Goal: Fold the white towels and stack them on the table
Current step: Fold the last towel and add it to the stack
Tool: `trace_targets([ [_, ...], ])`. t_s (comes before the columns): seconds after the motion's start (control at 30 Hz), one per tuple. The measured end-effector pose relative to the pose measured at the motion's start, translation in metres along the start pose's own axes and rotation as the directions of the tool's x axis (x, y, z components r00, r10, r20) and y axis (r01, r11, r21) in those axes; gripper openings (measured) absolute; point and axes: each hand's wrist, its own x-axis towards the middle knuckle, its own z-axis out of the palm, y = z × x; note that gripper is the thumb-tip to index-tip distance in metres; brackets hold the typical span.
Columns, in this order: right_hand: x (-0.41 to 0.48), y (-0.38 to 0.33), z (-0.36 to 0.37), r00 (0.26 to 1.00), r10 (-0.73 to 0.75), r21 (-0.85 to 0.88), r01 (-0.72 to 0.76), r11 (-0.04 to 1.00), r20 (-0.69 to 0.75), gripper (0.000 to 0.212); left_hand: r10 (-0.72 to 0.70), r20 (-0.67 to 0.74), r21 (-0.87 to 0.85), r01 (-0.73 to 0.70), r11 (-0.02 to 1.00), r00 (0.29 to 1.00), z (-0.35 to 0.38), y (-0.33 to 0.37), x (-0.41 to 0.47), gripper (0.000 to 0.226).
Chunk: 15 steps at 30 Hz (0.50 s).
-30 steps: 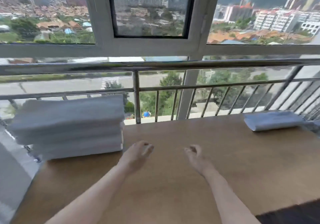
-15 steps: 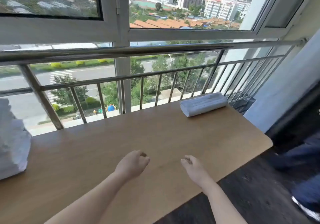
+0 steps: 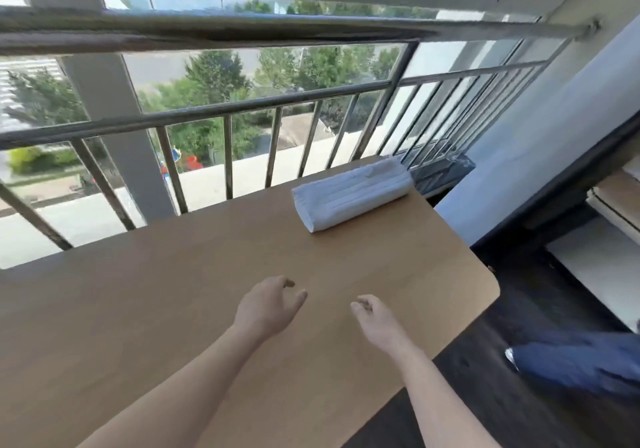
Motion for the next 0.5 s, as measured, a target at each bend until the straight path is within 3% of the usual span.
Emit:
trace_targets([
  [0.27, 0.12, -0.01, -0.067, 0.994, -0.109, -0.038, 0.109, 0.993, 0.016, 0.042, -0.116, -0.06, 0.0, 0.116, 0.993, 0.991, 0.029, 0.062, 0.08, 0.054],
  [0.5, 0.209, -0.013, -0.145, 0.964, -0.239, -0.079, 0.248, 0.965, 0.115, 0.045, -0.26, -0.13, -0.019, 0.26, 0.965, 0.957, 0.059, 0.132, 0.145, 0.051],
])
